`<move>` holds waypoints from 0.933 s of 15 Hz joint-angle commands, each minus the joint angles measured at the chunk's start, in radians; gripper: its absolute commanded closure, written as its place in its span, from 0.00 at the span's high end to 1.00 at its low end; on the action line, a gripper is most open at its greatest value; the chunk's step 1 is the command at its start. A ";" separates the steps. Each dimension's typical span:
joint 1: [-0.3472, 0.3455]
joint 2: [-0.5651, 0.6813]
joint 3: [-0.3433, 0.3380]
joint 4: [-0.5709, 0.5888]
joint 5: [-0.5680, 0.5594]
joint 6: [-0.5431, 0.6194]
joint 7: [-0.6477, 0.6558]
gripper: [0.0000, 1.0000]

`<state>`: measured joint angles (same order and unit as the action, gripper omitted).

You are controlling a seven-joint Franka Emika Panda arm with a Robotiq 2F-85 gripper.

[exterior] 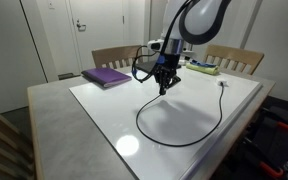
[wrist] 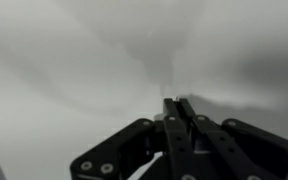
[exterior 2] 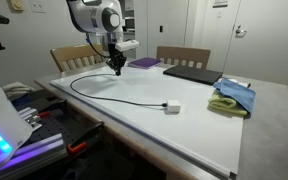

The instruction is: Place the charger straight across the board

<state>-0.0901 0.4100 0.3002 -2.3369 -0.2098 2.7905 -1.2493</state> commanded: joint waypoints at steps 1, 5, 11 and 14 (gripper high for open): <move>0.039 0.051 0.005 0.095 -0.022 -0.077 -0.130 0.02; 0.095 0.110 0.011 0.202 -0.035 -0.141 -0.281 0.02; 0.174 0.217 0.036 0.367 -0.044 -0.173 -0.513 0.02; 0.175 0.267 0.085 0.441 -0.016 -0.236 -0.661 0.02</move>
<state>0.0888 0.6149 0.3480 -1.9888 -0.2356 2.6289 -1.7753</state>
